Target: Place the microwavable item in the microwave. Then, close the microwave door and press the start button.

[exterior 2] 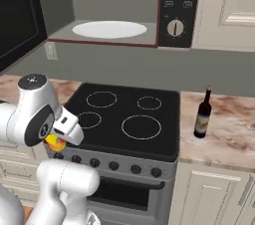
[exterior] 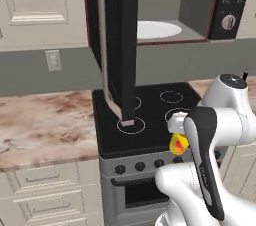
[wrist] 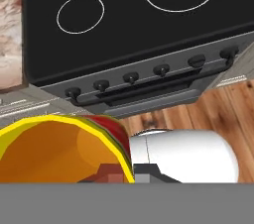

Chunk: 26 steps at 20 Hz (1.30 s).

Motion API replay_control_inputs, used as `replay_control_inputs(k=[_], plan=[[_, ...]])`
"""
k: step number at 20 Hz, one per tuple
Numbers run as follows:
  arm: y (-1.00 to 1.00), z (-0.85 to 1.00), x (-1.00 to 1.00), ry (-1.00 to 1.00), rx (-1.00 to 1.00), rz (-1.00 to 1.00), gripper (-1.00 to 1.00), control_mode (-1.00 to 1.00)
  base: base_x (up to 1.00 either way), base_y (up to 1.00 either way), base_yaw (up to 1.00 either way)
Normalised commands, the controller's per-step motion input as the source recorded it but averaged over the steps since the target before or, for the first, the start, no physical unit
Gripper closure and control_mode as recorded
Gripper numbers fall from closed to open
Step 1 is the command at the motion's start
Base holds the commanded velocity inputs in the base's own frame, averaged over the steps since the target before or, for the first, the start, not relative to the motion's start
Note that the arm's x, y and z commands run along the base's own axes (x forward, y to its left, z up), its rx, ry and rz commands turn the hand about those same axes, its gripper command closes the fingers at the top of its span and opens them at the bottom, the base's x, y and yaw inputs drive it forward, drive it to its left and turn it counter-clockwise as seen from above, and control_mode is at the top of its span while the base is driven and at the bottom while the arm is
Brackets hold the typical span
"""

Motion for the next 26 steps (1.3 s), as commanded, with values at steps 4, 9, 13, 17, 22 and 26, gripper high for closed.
replay_control_inputs(k=[4, 9, 13, 17, 22, 26], plan=[[0.00, 0.00, 0.00, 0.00, 0.00, 0.00, 1.00, 1.00, 0.57, -0.03, 0.10], [0.00, 0.00, 0.00, 0.00, 0.00, 0.00, 1.00, 1.00, 0.58, -0.10, 0.10], [0.00, 0.00, 0.00, 0.00, 0.00, 0.00, 1.00, 1.00, 0.44, -0.06, 0.06], [0.00, 0.00, 0.00, 0.00, 0.00, 0.00, 1.00, 1.00, 0.07, 0.00, 0.01], [0.00, 0.00, 0.00, 0.00, 0.00, 0.00, 1.00, 1.00, 0.00, 0.00, 0.00], [0.00, 0.00, 0.00, 0.00, 0.00, 0.00, 1.00, 1.00, -0.03, -0.01, -0.07]])
